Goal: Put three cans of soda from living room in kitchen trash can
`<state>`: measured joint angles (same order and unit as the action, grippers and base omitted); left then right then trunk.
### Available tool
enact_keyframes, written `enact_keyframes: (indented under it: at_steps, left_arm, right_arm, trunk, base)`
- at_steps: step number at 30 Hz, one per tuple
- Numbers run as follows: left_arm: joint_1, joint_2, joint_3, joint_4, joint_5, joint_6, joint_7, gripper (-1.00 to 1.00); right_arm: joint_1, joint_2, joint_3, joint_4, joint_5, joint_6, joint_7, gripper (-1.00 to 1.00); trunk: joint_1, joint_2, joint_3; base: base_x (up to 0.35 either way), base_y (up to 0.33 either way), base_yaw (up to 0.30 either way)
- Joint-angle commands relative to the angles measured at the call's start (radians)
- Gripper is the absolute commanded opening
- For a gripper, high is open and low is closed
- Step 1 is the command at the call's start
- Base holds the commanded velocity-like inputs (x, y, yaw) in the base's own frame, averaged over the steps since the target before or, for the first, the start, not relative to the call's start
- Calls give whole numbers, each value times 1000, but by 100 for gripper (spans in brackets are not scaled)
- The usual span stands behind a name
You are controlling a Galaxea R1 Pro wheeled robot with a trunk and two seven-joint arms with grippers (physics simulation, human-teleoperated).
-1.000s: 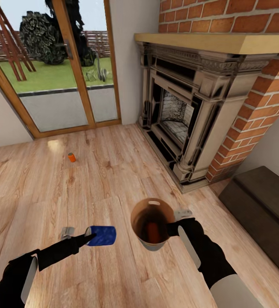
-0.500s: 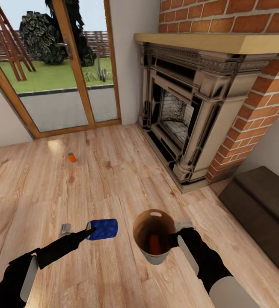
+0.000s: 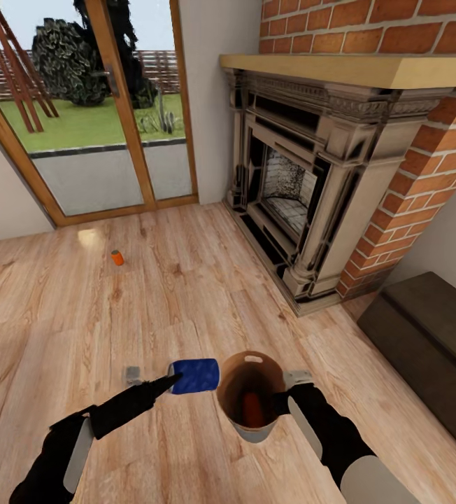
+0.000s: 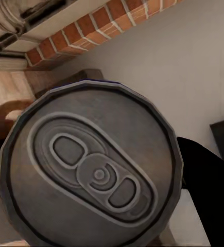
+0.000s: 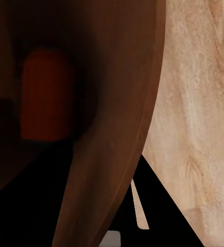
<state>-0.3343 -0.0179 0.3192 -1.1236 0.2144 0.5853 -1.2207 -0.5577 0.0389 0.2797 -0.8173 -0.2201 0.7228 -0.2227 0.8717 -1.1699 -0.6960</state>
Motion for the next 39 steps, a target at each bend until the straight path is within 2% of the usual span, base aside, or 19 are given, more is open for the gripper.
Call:
enact_keyframes:
  at_steps: [1,4,7,13,17,20,22,27,31,36,39]
  left_arm:
    - [0,-4,-11,0,0,-1,1,-100]
    - [0,-29,-37,6,0,-1,2,-100]
    - [0,-51,-48,24,0,-2,4,-100]
    - [0,-78,-70,39,-2,-4,9,-100]
    - [0,-82,-91,56,-4,-5,15,-100]
    - [0,-83,-95,63,-4,-5,47,-100]
    - [0,-83,-99,65,-3,-6,120,-100]
    - [0,-84,-125,65,-2,-7,209,-100]
    - [0,-87,-140,63,-2,-7,230,-100]
    - [0,-96,-144,60,-3,-7,236,-100]
    - [0,-105,-145,56,-2,-6,261,-100]
  right_arm:
    - [-1,0,2,0,-1,-2,0,-100]
    - [-1,1,6,3,-2,-4,0,-100]
    - [-1,1,8,6,-2,-5,0,-100]
    - [-1,8,9,7,-2,-5,0,-100]
    - [-1,23,11,7,-2,-5,-1,-100]
    - [-1,26,11,7,-2,-5,-2,-100]
    - [-1,28,12,7,-1,-5,-3,-100]
    - [-1,28,12,7,-1,-5,-5,-100]
    - [-1,29,12,7,-1,-5,-6,-100]
    - [-1,33,12,7,-1,-4,-7,-100]
    - [-1,38,12,7,0,-4,-8,-100]
  trunk:
    - [0,0,0]
    - [0,0,0]
    - [0,0,0]
    - [0,0,0]
    - [0,0,0]
    - [0,0,0]
    - [0,0,0]
    - [0,0,0]
    - [0,0,0]
    - [0,0,0]
    - [0,0,0]
  base:
    - [0,0,0]
    - [0,0,0]
    - [0,0,0]
    - [0,0,0]
    - [0,0,0]
    - [0,0,0]
    - [0,0,0]
    - [0,0,0]
    - [0,0,0]
    - [0,0,0]
    - [0,0,0]
